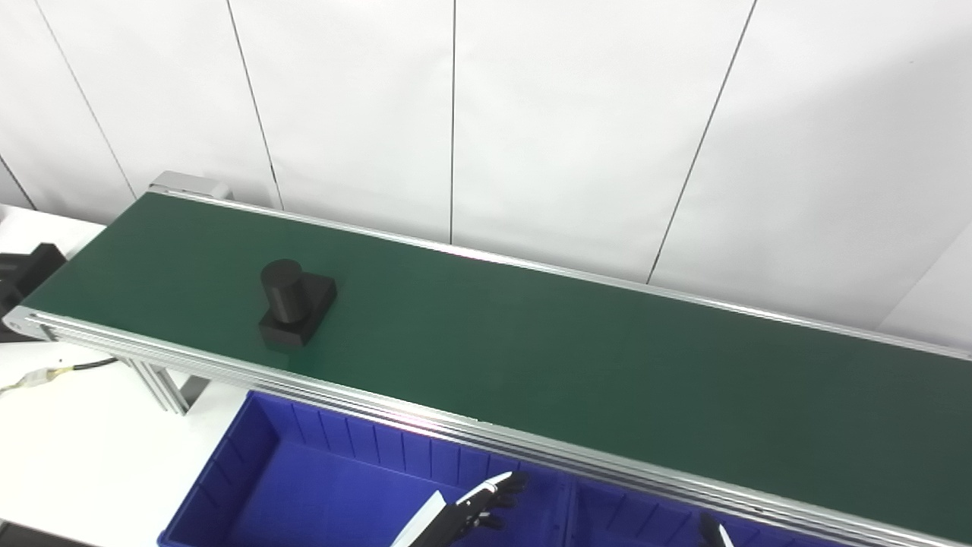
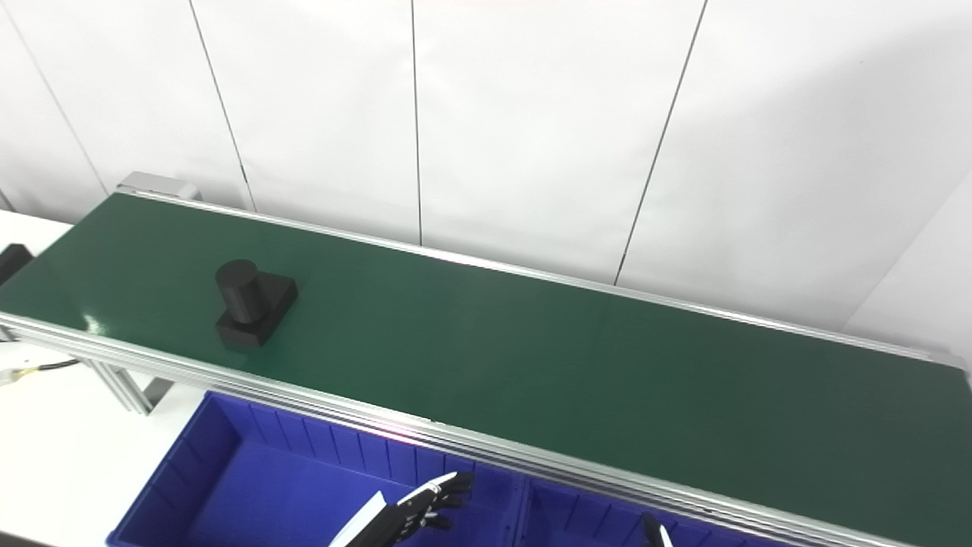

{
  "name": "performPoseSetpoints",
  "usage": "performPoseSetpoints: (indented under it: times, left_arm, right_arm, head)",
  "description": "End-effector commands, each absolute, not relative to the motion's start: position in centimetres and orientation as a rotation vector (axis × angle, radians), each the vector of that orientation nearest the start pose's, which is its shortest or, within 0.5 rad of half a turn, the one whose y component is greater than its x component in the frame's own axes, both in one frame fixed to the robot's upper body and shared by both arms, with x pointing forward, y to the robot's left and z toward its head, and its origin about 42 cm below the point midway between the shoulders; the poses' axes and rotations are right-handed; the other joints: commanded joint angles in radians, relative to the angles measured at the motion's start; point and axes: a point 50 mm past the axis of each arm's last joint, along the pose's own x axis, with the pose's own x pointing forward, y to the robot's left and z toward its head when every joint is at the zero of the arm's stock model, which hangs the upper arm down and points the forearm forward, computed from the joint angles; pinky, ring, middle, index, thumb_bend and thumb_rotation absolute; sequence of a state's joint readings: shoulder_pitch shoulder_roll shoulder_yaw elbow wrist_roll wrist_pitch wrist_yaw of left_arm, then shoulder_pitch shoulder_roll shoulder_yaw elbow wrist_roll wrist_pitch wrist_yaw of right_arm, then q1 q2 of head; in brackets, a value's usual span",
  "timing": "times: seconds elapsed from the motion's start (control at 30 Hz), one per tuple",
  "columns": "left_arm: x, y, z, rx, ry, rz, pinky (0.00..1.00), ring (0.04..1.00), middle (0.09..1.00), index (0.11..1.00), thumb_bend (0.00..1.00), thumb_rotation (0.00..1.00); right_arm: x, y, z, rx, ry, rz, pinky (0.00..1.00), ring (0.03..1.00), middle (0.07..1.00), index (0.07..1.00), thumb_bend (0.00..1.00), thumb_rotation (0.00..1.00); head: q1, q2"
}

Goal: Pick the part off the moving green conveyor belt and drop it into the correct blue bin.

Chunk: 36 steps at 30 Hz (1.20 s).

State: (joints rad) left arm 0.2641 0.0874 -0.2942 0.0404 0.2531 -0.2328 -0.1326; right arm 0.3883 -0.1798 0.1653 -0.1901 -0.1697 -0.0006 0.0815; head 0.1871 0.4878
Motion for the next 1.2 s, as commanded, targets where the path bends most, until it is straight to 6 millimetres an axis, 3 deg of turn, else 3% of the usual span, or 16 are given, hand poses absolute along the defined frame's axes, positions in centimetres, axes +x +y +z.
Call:
performPoseSetpoints:
  times: [0.0, 0.27, 0.5, 0.67, 0.83, 0.93, 1.07, 1.1, 1.17]
  left_arm:
    - [18.0, 16.0, 4.5, 0.264, -0.014, -0.428, 0.79, 0.881, 0.916, 0.905, 0.88, 0.40]
    - [18.0, 16.0, 4.5, 0.262, -0.011, -0.428, 0.80, 0.884, 0.919, 0.911, 0.88, 0.40]
    - [18.1, 15.7, 4.6, 0.266, -0.015, -0.429, 0.81, 0.890, 0.921, 0.911, 0.88, 0.40]
    - [18.3, 15.5, 4.1, 0.254, -0.021, -0.419, 0.82, 0.889, 0.919, 0.909, 0.86, 0.40]
    - [18.3, 15.4, 4.6, 0.248, -0.009, -0.431, 0.82, 0.902, 0.935, 0.919, 0.84, 0.42]
    - [18.2, 15.5, 4.7, 0.238, -0.001, -0.429, 0.82, 0.909, 0.941, 0.923, 0.83, 0.53]
    - [18.1, 15.4, 4.6, 0.223, 0.012, -0.430, 0.83, 0.914, 0.940, 0.923, 0.82, 0.60]
    - [18.2, 15.3, 4.4, 0.217, 0.010, -0.431, 0.83, 0.916, 0.940, 0.922, 0.82, 0.62]
    - [18.2, 15.2, 4.0, 0.205, 0.006, -0.436, 0.85, 0.921, 0.941, 0.924, 0.80, 0.64]
  right_arm:
    - [15.1, -23.2, 7.4, -0.292, 0.111, 0.200, 0.99, 0.991, 0.983, 1.000, 0.84, 0.31]
    - [15.1, -23.1, 7.5, -0.288, 0.056, 0.177, 0.94, 0.952, 0.965, 1.000, 0.85, 0.28]
    - [15.2, -23.3, 8.6, -0.240, -0.016, 0.144, 0.96, 0.965, 0.958, 1.000, 0.85, 0.21]
    - [15.6, -23.3, 9.4, -0.262, -0.058, 0.129, 0.94, 0.951, 0.952, 1.000, 0.85, 0.26]
    - [16.3, -23.6, 11.5, -0.281, -0.118, 0.129, 0.94, 0.954, 0.940, 1.000, 0.86, 0.28]
    - [16.9, -23.6, 12.4, -0.298, -0.151, 0.126, 0.94, 0.948, 0.933, 0.997, 0.88, 0.33]
    - [18.2, -23.5, 13.4, -0.298, -0.202, 0.122, 0.93, 0.935, 0.923, 0.987, 0.88, 0.36]
    - [18.7, -23.4, 13.6, -0.292, -0.211, 0.123, 0.93, 0.933, 0.921, 0.986, 0.88, 0.36]
    - [19.3, -23.3, 13.9, -0.288, -0.220, 0.124, 0.93, 0.935, 0.923, 0.985, 0.90, 0.38]
  head:
    - [-0.003, 0.003]
    - [-0.027, 0.013]
    - [-0.030, 0.018]
    - [-0.045, 0.007]
    - [-0.069, 0.032]
    - [-0.088, 0.031]
    - [-0.112, 0.030]
    - [-0.122, -0.003]
    - [-0.128, -0.005]
